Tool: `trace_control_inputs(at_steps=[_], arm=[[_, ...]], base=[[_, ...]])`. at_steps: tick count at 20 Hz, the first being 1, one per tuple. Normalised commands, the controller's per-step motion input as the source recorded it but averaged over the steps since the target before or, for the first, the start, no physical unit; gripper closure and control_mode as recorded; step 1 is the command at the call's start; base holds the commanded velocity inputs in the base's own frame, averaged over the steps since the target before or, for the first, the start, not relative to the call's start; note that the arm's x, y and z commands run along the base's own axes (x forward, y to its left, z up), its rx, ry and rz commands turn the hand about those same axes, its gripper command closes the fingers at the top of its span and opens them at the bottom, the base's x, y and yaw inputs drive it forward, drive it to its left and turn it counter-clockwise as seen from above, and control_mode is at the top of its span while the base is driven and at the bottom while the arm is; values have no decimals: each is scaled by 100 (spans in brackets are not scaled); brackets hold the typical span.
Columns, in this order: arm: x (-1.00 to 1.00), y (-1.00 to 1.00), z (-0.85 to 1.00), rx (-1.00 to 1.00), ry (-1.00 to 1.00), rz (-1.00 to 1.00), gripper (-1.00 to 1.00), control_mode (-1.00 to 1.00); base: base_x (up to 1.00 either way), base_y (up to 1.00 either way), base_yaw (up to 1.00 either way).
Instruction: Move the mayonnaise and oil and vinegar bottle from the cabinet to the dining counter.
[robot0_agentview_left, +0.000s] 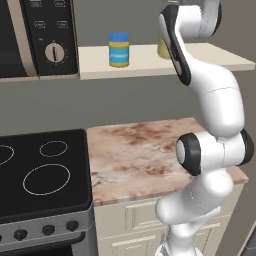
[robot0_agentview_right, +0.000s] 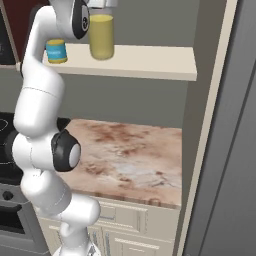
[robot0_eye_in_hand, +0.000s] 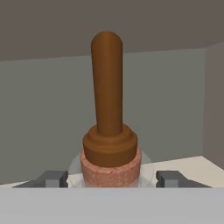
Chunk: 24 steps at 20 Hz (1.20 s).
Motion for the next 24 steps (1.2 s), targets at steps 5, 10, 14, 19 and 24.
trace_control_inputs(at_steps=[5, 10, 14, 19, 24], arm=[[-2, 0, -13, 0, 1, 3, 100, -100], [-13, -2, -4, 0, -1, 0, 100, -100], [-60, -16, -2, 0, -11, 1, 100, -100], [-67, -1, 0, 0, -6, 7, 100, -100], [-68, 0, 0, 0, 0, 19, 100, -100]], base=[[0, 0, 0], [0, 0, 0], [0, 0, 0], [0, 0, 0], [0, 0, 0]])
